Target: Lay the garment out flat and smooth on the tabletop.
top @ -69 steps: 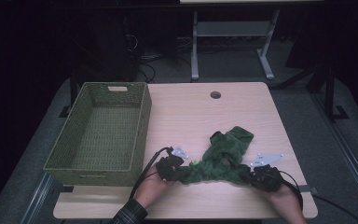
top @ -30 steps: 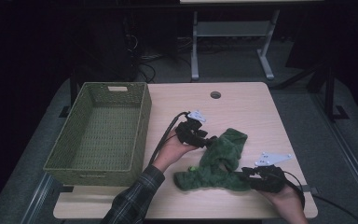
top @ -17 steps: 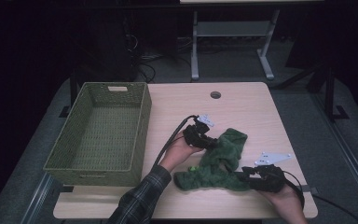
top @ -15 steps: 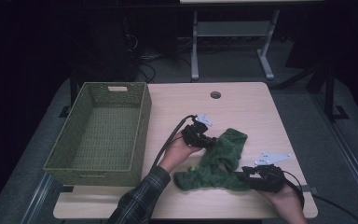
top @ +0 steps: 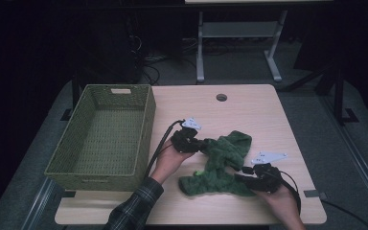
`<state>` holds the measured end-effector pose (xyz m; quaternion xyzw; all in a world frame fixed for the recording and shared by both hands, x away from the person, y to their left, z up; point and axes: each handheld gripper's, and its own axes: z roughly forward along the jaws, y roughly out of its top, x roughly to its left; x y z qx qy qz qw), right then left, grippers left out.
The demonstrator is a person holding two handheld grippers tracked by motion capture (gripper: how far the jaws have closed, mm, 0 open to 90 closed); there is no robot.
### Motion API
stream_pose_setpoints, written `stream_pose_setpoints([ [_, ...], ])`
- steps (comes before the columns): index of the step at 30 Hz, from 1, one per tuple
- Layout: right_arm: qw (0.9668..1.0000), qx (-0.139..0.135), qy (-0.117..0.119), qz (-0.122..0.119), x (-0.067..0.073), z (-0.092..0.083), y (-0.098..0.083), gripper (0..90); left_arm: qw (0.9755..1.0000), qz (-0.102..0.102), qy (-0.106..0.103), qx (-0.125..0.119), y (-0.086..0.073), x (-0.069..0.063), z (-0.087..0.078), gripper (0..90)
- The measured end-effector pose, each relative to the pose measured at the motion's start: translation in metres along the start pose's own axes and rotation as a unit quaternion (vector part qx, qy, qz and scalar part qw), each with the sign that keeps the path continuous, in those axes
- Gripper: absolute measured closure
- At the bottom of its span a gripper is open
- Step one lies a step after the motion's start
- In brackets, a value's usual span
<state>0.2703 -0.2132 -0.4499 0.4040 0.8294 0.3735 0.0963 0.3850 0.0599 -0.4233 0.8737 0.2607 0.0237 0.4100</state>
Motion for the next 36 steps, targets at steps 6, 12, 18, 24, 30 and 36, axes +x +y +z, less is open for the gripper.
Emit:
stream_pose_setpoints([
  [6, 0.9998, -0.009, -0.012, 0.015, -0.008, 0.007, 0.005, 71.4, 1.0000, -0.005, -0.003, 0.001, -0.002, -0.002, -0.003, 84.7],
  [12, 0.9992, -0.030, -0.026, 0.010, -0.018, -0.001, 0.011, 82.4, 1.0000, -0.007, -0.001, 0.000, -0.005, -0.004, -0.011, 84.8],
  [18, 0.9979, -0.059, -0.025, -0.007, -0.025, -0.012, 0.034, 82.9, 0.9998, -0.018, 0.011, -0.008, -0.009, -0.010, -0.030, 84.9],
  [24, 0.9978, -0.061, -0.015, -0.023, -0.028, -0.008, 0.054, 82.9, 0.9989, -0.031, 0.034, 0.007, -0.022, -0.013, -0.043, 84.9],
  [30, 0.9998, -0.018, -0.004, -0.008, -0.047, 0.020, 0.055, 83.8, 0.9969, -0.052, 0.044, 0.039, -0.038, -0.009, -0.034, 85.2],
  [36, 0.9995, 0.030, -0.001, 0.010, -0.061, 0.037, 0.043, 84.4, 0.9944, -0.064, 0.044, 0.072, -0.049, -0.003, -0.018, 85.2],
])
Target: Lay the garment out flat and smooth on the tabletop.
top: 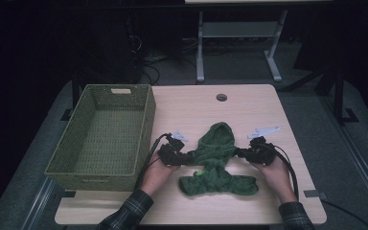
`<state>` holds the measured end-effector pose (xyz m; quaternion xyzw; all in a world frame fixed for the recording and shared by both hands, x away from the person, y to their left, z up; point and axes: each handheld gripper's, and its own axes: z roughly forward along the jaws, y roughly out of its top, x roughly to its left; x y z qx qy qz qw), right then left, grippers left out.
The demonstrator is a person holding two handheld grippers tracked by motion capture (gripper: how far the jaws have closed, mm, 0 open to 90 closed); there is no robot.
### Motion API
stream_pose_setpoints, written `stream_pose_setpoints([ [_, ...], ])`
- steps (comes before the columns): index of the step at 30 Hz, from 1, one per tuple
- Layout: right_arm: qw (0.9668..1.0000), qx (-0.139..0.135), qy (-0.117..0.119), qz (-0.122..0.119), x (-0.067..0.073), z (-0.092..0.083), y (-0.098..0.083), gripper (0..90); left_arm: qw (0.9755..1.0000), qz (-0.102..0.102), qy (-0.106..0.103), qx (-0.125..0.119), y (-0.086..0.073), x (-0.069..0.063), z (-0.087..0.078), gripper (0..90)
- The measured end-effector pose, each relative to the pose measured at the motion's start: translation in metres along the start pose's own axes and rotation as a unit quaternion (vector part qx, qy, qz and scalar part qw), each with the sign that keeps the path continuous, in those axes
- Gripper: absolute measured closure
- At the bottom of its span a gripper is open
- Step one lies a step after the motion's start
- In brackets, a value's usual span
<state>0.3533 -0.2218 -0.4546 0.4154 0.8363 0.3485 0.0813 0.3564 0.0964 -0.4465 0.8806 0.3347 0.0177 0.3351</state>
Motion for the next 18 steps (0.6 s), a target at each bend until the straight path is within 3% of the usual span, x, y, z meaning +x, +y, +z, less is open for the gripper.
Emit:
stream_pose_setpoints([
  [3, 0.9999, 0.013, 0.004, 0.009, -0.004, 0.005, -0.006, 84.4, 1.0000, -0.008, -0.002, -0.003, -0.002, 0.000, 0.006, 85.2],
  [6, 0.9998, 0.013, 0.009, 0.012, -0.007, 0.006, -0.009, 84.7, 1.0000, 0.007, 0.002, 0.002, -0.001, -0.001, 0.009, 83.9],
  [11, 0.9999, 0.014, 0.007, 0.003, -0.003, 0.006, -0.008, 75.4, 0.9999, 0.011, 0.004, 0.003, 0.000, -0.004, 0.006, 66.9],
  [14, 0.9999, 0.005, 0.008, 0.007, -0.002, -0.002, -0.007, 69.9, 0.9997, 0.018, 0.005, -0.015, 0.005, -0.007, -0.003, 54.7],
  [18, 0.9999, -0.015, 0.007, 0.005, 0.001, -0.017, -0.003, 67.1, 0.9986, 0.031, 0.003, -0.042, 0.015, -0.011, -0.018, 50.3],
])
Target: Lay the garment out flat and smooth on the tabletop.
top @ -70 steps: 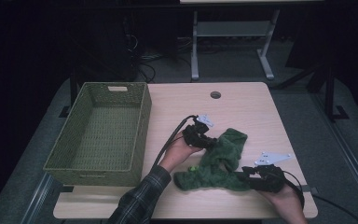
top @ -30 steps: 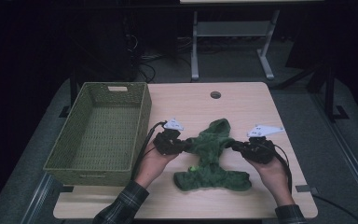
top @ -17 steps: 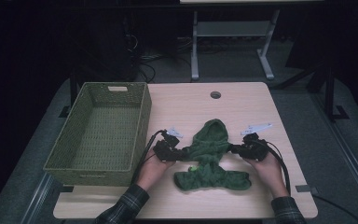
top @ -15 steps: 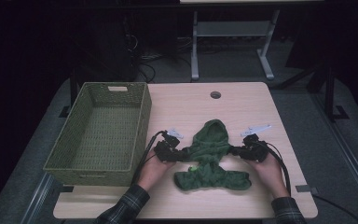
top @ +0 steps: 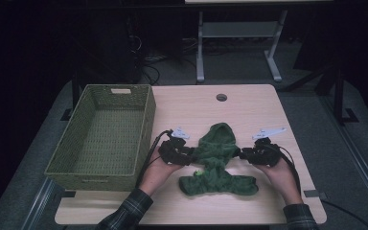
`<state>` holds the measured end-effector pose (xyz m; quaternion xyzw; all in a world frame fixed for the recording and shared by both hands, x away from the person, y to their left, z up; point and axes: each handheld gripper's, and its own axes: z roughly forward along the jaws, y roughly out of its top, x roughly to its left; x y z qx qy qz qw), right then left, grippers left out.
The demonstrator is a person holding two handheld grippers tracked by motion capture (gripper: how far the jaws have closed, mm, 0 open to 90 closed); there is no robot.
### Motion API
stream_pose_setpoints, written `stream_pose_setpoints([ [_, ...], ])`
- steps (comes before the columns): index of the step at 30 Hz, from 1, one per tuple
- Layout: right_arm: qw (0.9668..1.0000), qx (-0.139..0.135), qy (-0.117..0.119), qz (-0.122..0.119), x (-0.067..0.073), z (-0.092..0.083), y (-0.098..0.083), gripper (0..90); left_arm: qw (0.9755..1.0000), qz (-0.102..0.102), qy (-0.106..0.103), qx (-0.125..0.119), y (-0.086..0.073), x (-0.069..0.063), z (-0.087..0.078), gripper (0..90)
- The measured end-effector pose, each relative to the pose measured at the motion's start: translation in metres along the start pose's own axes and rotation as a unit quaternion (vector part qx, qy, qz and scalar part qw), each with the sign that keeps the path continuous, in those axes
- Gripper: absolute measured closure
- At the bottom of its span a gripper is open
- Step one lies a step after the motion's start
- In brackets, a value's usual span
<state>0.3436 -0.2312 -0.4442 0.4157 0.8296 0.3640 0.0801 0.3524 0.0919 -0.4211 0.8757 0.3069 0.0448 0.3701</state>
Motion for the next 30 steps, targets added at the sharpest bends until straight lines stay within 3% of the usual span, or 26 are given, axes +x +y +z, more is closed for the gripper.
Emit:
stream_pose_setpoints([
  [2, 0.9999, -0.001, -0.010, -0.011, 0.001, -0.009, 0.005, 66.4, 1.0000, 0.005, 0.001, -0.008, 0.007, 0.001, -0.005, 50.8],
  [4, 0.9997, -0.019, -0.009, -0.011, 0.000, -0.018, 0.012, 66.4, 0.9998, 0.011, 0.004, -0.015, 0.015, 0.004, -0.006, 52.7],
  [7, 0.9995, -0.029, -0.011, -0.008, -0.005, -0.018, 0.022, 66.4, 0.9997, 0.012, 0.011, -0.019, 0.029, 0.011, -0.001, 54.6],
  [13, 0.9997, -0.018, -0.015, 0.003, -0.021, 0.008, 0.044, 66.3, 0.9998, 0.016, 0.007, -0.013, 0.053, 0.027, 0.027, 54.5],
  [14, 0.9994, -0.029, -0.011, 0.012, -0.024, 0.014, 0.047, 66.3, 0.9998, 0.013, 0.007, -0.013, 0.054, 0.029, 0.032, 54.3],
  [18, 0.9995, -0.017, -0.006, 0.024, -0.030, 0.028, 0.050, 66.3, 0.9999, 0.013, 0.001, -0.008, 0.059, 0.036, 0.048, 53.0],
  [20, 0.9995, -0.011, -0.004, 0.031, -0.032, 0.036, 0.051, 66.3, 0.9997, 0.023, 0.001, 0.006, 0.060, 0.038, 0.055, 51.9],
  [23, 0.9995, 0.000, -0.008, 0.030, -0.032, 0.041, 0.050, 66.2, 0.9998, 0.018, 0.003, 0.007, 0.059, 0.040, 0.066, 51.3],
  [24, 0.9995, 0.001, -0.006, 0.030, -0.032, 0.043, 0.049, 66.3, 0.9995, 0.026, 0.002, 0.018, 0.058, 0.042, 0.069, 51.4],
  [29, 0.9995, 0.009, -0.009, 0.029, -0.029, 0.050, 0.042, 67.7, 0.9989, 0.023, 0.001, 0.041, 0.053, 0.047, 0.078, 51.4],
  [30, 0.9995, 0.011, -0.010, 0.029, -0.029, 0.051, 0.040, 67.9, 0.9991, 0.015, 0.002, 0.040, 0.052, 0.046, 0.080, 51.4],
])
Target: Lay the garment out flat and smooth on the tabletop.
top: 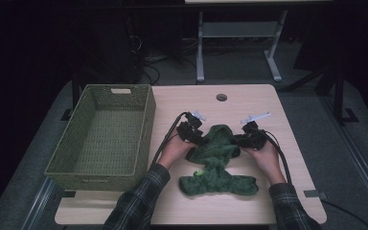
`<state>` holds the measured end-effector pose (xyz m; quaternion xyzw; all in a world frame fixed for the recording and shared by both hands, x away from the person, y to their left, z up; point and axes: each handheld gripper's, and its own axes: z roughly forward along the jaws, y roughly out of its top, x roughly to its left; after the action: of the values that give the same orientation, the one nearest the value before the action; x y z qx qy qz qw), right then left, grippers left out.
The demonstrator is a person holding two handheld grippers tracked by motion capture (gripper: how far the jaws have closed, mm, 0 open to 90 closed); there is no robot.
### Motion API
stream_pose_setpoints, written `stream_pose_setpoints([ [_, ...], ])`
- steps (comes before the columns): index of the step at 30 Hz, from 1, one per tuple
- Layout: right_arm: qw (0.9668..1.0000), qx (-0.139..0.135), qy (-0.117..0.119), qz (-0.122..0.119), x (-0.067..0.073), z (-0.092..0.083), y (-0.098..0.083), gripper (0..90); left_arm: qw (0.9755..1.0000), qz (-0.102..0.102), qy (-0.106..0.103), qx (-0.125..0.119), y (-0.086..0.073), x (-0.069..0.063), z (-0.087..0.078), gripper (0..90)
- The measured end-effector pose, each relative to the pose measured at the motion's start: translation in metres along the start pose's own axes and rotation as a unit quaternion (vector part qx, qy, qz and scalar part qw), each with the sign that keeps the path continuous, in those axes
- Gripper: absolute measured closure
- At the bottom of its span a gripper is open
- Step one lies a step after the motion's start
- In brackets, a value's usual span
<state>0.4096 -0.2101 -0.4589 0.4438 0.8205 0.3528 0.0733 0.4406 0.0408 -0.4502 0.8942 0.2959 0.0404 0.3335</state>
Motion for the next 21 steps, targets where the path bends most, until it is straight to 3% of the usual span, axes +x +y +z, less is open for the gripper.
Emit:
stream_pose_setpoints([
  [8, 0.9999, 0.010, -0.007, -0.006, 0.002, 0.005, -0.003, 71.6, 0.9998, 0.008, 0.009, 0.019, -0.003, 0.005, 0.007, 54.6],
  [11, 0.9999, 0.013, -0.007, -0.007, 0.003, 0.006, -0.003, 75.9, 0.9998, 0.005, 0.009, 0.017, -0.004, 0.007, 0.006, 61.9],
  [15, 0.9997, 0.015, -0.010, -0.017, 0.005, 0.006, -0.004, 83.9, 0.9996, 0.007, 0.009, 0.025, -0.005, 0.004, 0.004, 79.0],
  [17, 0.9995, 0.015, -0.014, -0.022, 0.006, 0.006, -0.004, 85.7, 0.9997, 0.007, 0.017, 0.017, -0.007, 0.004, 0.002, 84.5],
  [21, 0.9994, 0.007, -0.024, -0.025, 0.004, -0.001, -0.002, 86.6, 0.9995, 0.001, 0.030, -0.006, -0.010, 0.005, -0.009, 86.3],
])
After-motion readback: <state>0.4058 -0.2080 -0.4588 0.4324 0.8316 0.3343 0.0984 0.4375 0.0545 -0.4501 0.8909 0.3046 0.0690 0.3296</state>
